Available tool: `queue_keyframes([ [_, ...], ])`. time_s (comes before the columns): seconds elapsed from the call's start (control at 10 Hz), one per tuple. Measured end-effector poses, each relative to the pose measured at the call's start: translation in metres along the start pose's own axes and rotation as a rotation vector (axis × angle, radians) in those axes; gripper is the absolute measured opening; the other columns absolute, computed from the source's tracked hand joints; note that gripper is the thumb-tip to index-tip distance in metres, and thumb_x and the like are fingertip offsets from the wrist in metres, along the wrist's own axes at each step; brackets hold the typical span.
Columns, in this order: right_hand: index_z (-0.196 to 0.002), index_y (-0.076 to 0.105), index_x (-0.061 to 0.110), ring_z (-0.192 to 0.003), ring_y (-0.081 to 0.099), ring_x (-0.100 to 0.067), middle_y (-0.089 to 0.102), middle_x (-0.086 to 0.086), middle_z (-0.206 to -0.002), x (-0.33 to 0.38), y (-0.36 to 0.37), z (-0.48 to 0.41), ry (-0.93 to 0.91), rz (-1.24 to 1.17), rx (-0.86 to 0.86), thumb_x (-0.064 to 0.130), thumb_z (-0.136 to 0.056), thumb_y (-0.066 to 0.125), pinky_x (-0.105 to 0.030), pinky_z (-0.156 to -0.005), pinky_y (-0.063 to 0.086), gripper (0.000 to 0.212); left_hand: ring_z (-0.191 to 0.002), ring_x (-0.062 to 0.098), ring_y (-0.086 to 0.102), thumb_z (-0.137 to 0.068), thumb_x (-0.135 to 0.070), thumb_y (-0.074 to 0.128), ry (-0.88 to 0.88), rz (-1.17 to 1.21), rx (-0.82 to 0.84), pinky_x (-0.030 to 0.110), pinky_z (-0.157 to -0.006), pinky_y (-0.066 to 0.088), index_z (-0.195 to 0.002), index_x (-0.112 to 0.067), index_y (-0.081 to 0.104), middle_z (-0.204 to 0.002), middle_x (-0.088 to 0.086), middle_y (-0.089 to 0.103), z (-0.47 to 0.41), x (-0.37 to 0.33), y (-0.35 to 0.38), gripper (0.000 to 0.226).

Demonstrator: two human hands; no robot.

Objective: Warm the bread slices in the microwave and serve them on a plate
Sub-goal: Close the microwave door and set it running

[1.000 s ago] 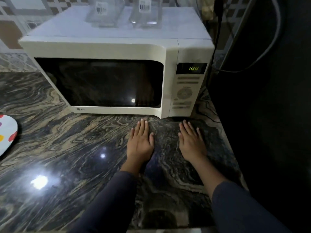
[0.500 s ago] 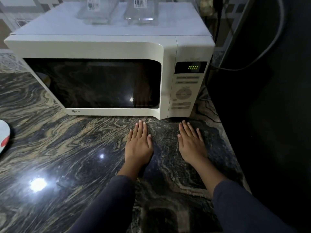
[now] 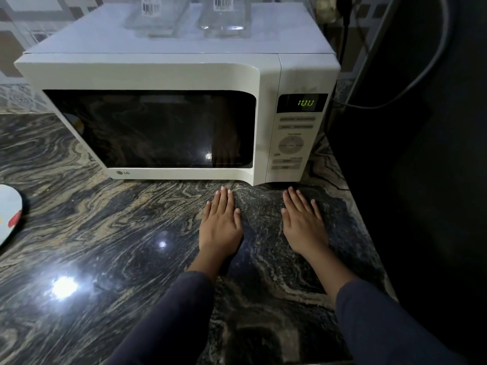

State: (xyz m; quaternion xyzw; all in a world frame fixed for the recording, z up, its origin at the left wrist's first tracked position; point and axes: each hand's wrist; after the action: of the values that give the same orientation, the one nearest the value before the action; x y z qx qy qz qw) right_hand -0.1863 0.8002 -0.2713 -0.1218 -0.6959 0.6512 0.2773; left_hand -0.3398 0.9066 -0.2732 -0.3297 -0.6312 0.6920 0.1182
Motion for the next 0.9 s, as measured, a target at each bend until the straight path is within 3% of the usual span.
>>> queue_keyframes([
  [0.2, -0.15, 0.009, 0.022, -0.146, -0.001, -0.007, 0.003, 0.008, -0.159, 0.0002, 0.0008, -0.0005, -0.001, 0.014, -0.004, 0.038, -0.096, 0.005, -0.034, -0.118, -0.003, 0.057, -0.144, 0.01, -0.012, -0.1, -0.032, 0.012, 0.005, -0.006, 0.001, 0.031, -0.118, -0.007, -0.149, -0.015, -0.004, -0.158, 0.0, -0.009, -0.0005, -0.0003, 0.0001, 0.054],
  [0.5, -0.15, 0.011, 0.022, -0.146, 0.0, -0.007, 0.005, 0.009, -0.158, -0.0002, 0.0015, -0.0003, 0.001, -0.002, -0.015, 0.035, -0.101, 0.016, -0.034, -0.118, -0.003, 0.051, -0.144, 0.012, -0.011, -0.1, -0.032, 0.013, 0.007, 0.01, 0.002, 0.032, -0.119, -0.006, -0.149, -0.015, -0.004, -0.158, 0.001, -0.008, 0.0008, 0.0, -0.001, 0.054],
  [0.9, -0.15, 0.012, 0.023, -0.146, 0.001, -0.007, 0.005, 0.009, -0.158, -0.0002, 0.0004, 0.0005, 0.003, -0.007, -0.027, 0.036, -0.1, 0.012, -0.033, -0.118, -0.003, 0.052, -0.145, 0.012, -0.011, -0.1, -0.032, 0.013, 0.009, 0.016, -0.004, 0.031, -0.119, -0.006, -0.149, -0.015, -0.003, -0.158, 0.001, -0.007, 0.0005, -0.0012, -0.0015, 0.054],
])
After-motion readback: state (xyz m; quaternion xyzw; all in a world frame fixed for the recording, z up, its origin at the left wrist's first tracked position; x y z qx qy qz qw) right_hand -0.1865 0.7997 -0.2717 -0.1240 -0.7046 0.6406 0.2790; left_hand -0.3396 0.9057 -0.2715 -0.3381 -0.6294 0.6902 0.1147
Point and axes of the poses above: each hand's wrist, its own z-axis away from the middle knuckle, its own y-axis out of the palm, x = y × z
